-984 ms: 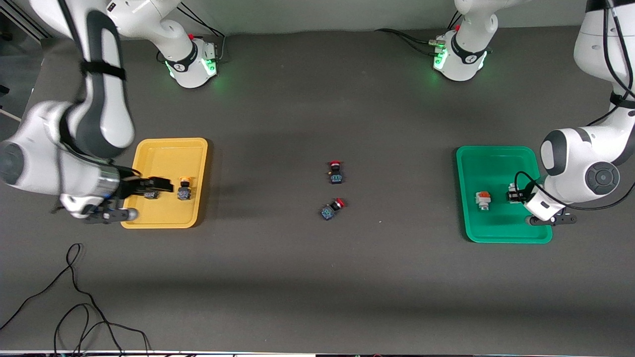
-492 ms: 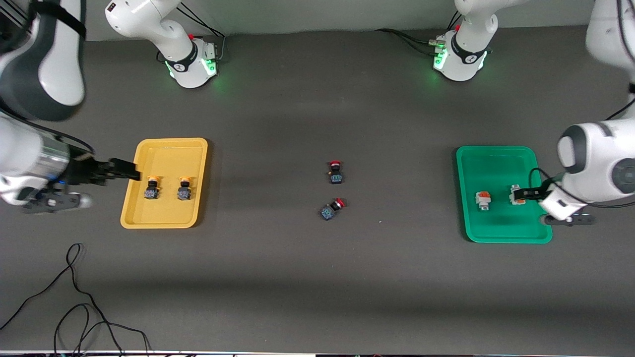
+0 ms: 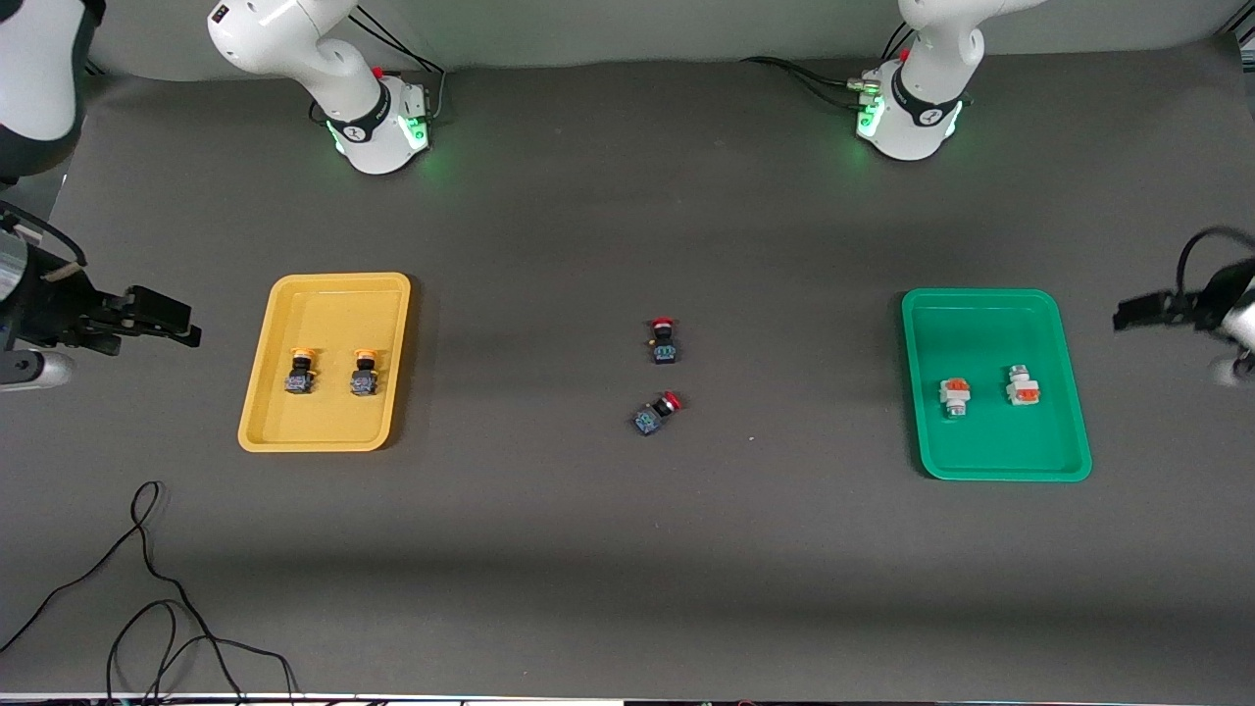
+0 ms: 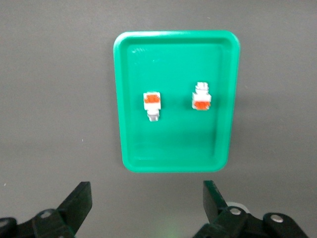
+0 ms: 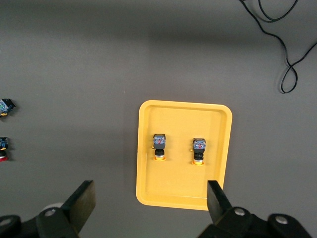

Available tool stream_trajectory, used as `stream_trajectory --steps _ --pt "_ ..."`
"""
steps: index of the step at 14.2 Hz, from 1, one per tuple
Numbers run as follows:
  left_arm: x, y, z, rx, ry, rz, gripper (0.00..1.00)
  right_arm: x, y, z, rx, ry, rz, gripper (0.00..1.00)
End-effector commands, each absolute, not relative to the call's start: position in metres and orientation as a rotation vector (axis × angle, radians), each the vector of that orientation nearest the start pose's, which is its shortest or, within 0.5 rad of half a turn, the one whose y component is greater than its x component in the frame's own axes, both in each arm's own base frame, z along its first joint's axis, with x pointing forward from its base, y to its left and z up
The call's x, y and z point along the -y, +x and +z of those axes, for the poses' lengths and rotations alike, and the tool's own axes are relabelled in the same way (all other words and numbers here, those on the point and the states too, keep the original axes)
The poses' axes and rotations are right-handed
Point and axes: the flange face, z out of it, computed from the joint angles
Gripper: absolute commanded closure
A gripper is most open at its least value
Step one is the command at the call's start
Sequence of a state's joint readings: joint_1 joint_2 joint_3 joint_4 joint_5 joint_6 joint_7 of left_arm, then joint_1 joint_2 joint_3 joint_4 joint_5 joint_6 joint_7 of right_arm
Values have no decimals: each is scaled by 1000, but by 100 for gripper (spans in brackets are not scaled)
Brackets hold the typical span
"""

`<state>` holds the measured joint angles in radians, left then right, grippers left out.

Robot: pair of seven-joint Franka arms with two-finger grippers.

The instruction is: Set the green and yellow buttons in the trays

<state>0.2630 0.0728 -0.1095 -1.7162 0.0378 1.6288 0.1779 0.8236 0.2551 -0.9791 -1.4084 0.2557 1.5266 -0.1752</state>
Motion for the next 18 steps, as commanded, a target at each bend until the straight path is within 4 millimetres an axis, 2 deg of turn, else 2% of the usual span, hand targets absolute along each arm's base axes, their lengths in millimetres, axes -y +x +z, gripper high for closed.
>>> stream_trajectory --steps 1,2,3,4,5,7,11,15,18 --pt "-52 539 560 -133 -3143 241 0 4 592 618 68 -3091 26 0" --pt "-42 535 572 -142 -3152 240 0 6 592 619 66 -3090 24 0" --pt "-26 533 582 -171 -3151 252 0 23 592 616 29 -3083 36 0" --pt "-4 530 591 -195 -3146 267 0 20 591 609 52 -3062 94 0" --pt "9 528 598 -184 -3142 273 0 27 590 607 47 -3047 113 0" --pt "33 526 607 -189 -3135 273 0 30 583 615 101 -3070 112 0" --pt "33 525 609 -191 -3134 278 0 33 568 600 85 -3065 136 0" --pt "30 525 609 -194 -3136 278 0 12 537 592 -43 -3102 150 0" --pt "30 525 609 -191 -3134 280 0 13 539 602 -55 -3105 107 0"
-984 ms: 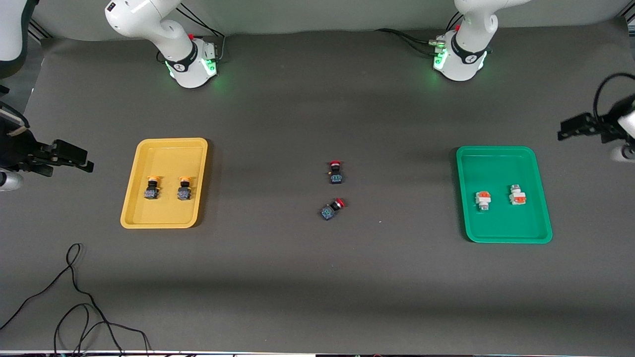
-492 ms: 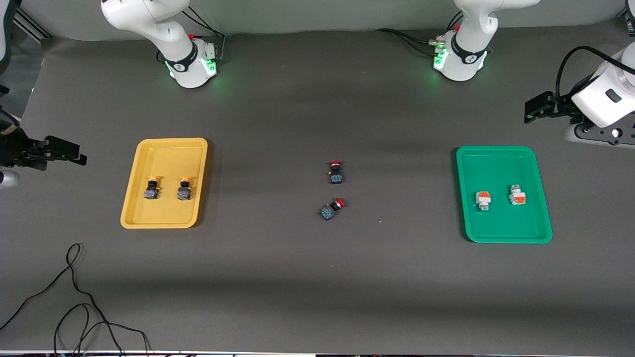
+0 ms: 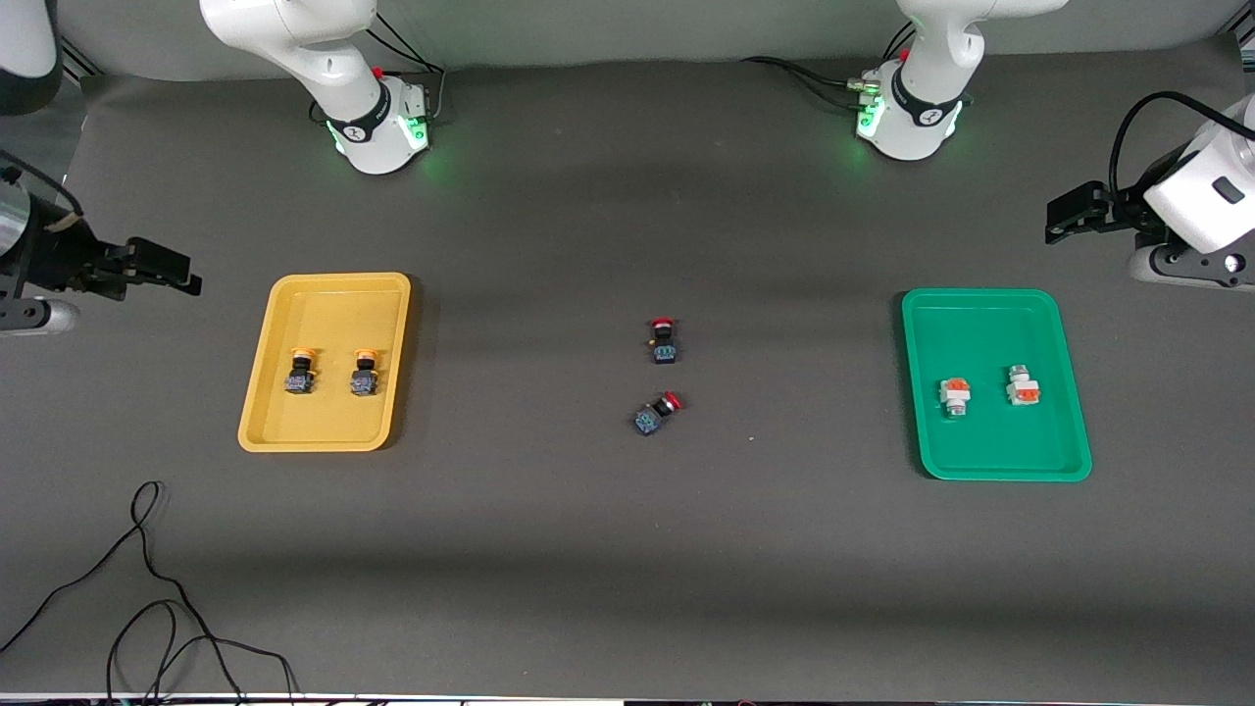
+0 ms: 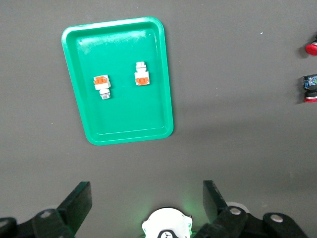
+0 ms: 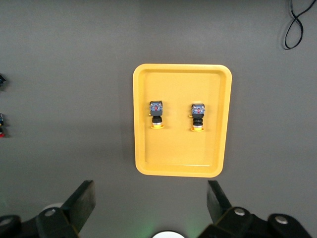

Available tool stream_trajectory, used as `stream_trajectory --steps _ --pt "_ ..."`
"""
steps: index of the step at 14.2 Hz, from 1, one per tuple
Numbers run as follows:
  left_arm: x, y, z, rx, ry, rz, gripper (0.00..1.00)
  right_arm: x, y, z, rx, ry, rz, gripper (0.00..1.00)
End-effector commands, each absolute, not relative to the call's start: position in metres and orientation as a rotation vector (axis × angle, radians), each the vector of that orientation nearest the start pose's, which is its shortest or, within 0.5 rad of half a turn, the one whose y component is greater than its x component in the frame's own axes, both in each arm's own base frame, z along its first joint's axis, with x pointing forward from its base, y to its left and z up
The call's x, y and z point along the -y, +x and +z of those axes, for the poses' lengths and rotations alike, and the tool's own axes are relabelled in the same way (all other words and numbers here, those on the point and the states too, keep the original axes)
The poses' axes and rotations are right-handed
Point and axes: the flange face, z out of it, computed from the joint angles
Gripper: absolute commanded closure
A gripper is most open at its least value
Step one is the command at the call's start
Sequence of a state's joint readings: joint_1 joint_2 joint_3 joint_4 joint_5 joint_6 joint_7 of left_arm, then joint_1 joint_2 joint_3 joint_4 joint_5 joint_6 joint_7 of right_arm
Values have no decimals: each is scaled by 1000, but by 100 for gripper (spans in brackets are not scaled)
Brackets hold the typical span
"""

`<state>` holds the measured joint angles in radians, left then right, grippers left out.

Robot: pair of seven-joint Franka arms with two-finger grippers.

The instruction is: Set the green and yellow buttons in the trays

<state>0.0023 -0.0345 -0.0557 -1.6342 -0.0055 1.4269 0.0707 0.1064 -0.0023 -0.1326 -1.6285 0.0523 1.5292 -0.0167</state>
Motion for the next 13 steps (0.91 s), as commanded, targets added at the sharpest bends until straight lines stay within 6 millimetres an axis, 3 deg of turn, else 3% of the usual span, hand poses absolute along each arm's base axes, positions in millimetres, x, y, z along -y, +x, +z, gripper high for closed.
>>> stream_trajectory --steps 1,13 --pt "30 525 610 -186 -3133 275 0 13 539 600 -58 -3105 112 0" --pt "29 529 610 -177 -3135 261 0 11 532 611 -60 -3100 138 0"
